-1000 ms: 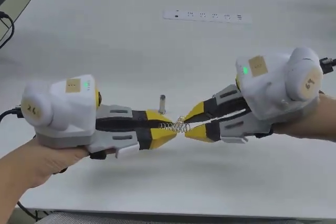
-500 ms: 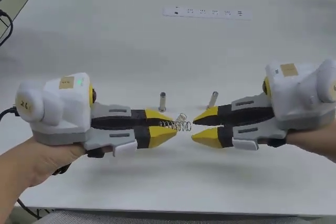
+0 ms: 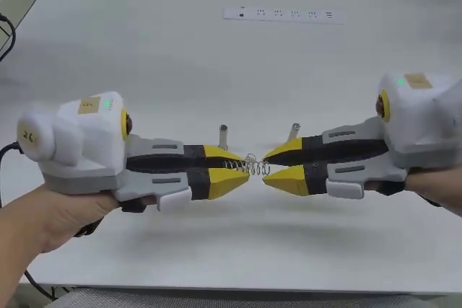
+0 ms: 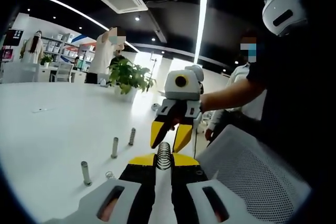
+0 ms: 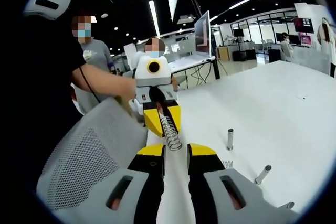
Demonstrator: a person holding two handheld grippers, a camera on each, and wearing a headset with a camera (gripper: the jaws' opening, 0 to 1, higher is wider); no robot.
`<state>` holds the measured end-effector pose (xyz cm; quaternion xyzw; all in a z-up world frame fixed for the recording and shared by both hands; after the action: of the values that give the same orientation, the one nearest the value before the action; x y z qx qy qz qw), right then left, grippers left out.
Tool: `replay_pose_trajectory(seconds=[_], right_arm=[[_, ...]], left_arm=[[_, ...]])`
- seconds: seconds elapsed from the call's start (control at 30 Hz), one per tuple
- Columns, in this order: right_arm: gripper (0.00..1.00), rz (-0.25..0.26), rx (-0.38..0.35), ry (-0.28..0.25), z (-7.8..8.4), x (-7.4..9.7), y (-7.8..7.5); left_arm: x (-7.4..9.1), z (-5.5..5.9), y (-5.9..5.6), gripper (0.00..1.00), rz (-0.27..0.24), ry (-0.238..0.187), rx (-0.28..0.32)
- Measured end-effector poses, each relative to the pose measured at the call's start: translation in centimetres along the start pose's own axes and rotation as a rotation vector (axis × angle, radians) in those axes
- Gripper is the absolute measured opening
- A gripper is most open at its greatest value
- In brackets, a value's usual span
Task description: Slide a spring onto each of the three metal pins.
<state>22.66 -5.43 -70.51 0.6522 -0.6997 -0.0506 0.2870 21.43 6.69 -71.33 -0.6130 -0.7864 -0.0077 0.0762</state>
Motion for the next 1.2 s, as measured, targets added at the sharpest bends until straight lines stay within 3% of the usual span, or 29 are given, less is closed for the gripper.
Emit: replay_pose_trajectory(seconds=[0.23, 0.33, 0.9, 1.2], right_arm=[[0.14, -0.037, -0.056, -0.042, -0.5, 0.3, 0.0], [0.14, -0.051, -0.068, -0.037, -0.5, 0.3, 0.2], [0.09, -0.067, -0.062, -0.032, -0.9, 0.4, 0.2], [0.08, -0.044, -0.032, 0.005, -0.8, 0.5, -0.1]], left_arm=[[0.0, -0.4, -0.2, 0.02, 0.002, -0.024, 0.010], [0.0, -0.7, -0.1, 0.02, -0.002, -0.040, 0.017], [-0.2, -1.2, -0.1, 0.02, 0.005, -0.047, 0.011], [-0.6, -0.3, -0.2, 0.02, 0.003, 0.000, -0.018]])
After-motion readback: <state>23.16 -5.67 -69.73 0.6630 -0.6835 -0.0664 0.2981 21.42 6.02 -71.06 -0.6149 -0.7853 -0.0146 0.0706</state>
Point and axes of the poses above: the centre of the closed fingertips' face, and the gripper's own axes: x roughly backward along the fingers, y roughly to its left, z roughly out of its underside, the point moved 6 cm from there along x, roughly backward along the fingers, and after that the axes turned 12 degrees about -x, right-handed, at the moved point
